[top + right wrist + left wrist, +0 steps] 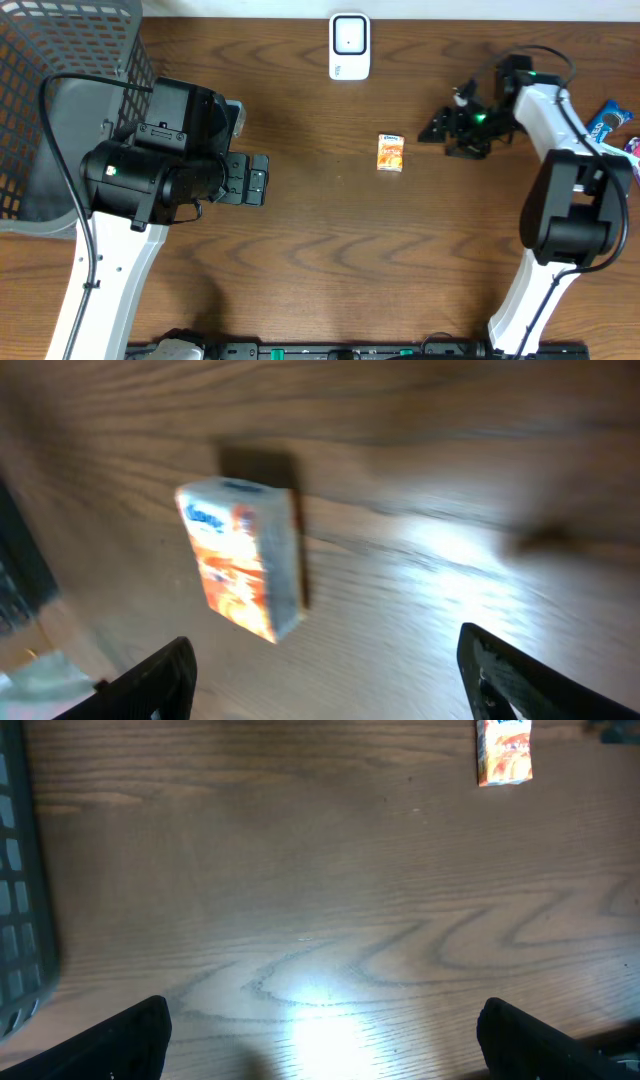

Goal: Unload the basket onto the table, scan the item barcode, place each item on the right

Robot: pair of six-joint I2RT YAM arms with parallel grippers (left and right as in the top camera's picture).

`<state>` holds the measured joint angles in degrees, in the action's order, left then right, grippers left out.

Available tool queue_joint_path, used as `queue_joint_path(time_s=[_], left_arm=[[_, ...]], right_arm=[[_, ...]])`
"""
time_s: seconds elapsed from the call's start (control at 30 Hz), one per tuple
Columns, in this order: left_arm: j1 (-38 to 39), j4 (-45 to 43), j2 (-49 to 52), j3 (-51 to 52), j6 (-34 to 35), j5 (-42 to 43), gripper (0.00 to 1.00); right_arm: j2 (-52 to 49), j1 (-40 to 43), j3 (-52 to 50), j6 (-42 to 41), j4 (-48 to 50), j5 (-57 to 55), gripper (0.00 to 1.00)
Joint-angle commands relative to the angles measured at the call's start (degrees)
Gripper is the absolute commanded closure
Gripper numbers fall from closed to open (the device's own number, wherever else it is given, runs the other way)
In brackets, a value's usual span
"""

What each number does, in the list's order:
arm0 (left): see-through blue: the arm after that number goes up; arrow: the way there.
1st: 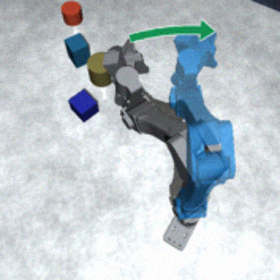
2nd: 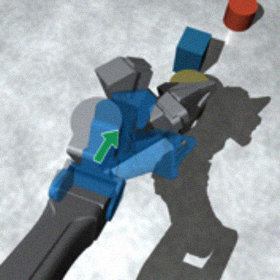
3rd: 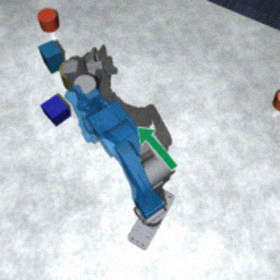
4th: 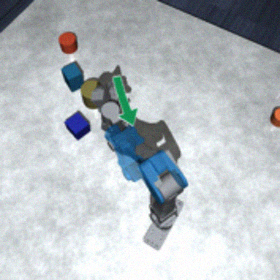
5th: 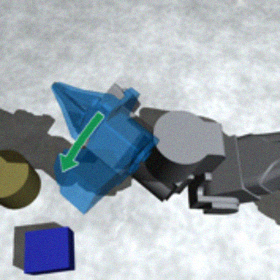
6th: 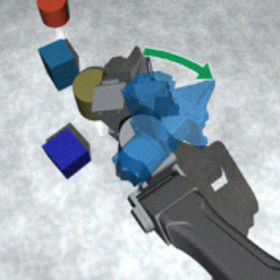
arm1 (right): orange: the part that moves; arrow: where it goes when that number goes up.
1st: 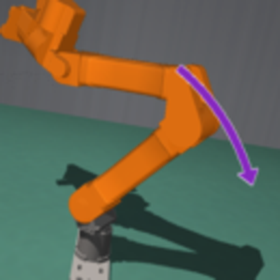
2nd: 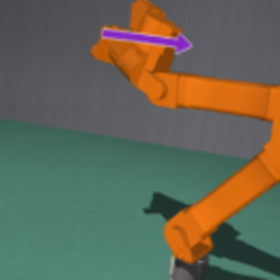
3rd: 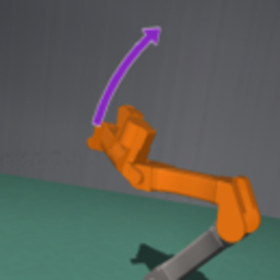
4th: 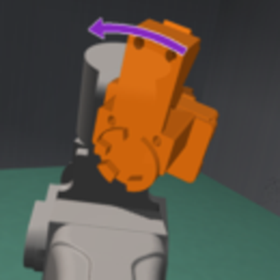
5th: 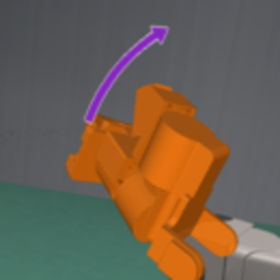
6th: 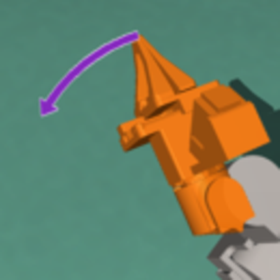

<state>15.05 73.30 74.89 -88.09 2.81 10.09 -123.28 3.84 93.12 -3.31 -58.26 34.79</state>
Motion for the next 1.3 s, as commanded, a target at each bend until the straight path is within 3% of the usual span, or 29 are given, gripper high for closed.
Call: queue_joint_path(time_s=[0.0, 0.1, 0.27, 0.57, 0.67, 0.73, 0.83, 0.9, 1.03, 1.27], left_arm=[[-0.31, 0.2, 0.13, -0.52, 0.07, -0.72, 0.02], [-0.31, 0.2, 0.13, -0.52, 0.07, -0.72, 0.02], [-0.31, 0.2, 0.13, -0.52, 0.07, -0.72, 0.02], [-0.31, 0.2, 0.13, -0.52, 0.07, -0.72, 0.02], [-0.31, 0.2, 0.13, -0.52, 0.07, -0.72, 0.02], [-0.31, 0.2, 0.13, -0.52, 0.07, -0.72, 0.02], [-0.31, 0.2, 0.13, -0.52, 0.07, -0.72, 0.02], [-0.31, 0.2, 0.13, -0.52, 0.07, -0.72, 0.02], [-0.31, 0.2, 0.13, -0.52, 0.07, -0.72, 0.02], [-0.31, 0.2, 0.13, -0.52, 0.07, -0.72, 0.02]], right_arm=[[0.66, -3.17, -1.97, 0.11, 2.16, 0.72, 0.27], [0.66, -5.01, -4.52, -3.04, 6.43, 0.66, 0.4], [0.66, -5.92, -8.24, -7.23, 12.57, 0.7, 0.47], [0.66, -6.45, -14.71, -10.56, 19.98, 0.7, 0.47], [0.66, -7.32, -17.62, -12.39, 23.67, 0.68, 0.53], [0.66, -7.58, -18.99, -12.96, 25.38, 0.68, 0.66], [0.66, -7.41, -19.34, -13.03, 25.22, 0.7, 0.93], [0.66, -7.23, -19.28, -13.44, 25.29, 1.62, 0.99], [0.68, -6.01, -19.1, -13.35, 27.06, 10.49, 0.99], [0.68, -2.38, -18.97, -11.52, 37.38, 39.39, 0.99]])
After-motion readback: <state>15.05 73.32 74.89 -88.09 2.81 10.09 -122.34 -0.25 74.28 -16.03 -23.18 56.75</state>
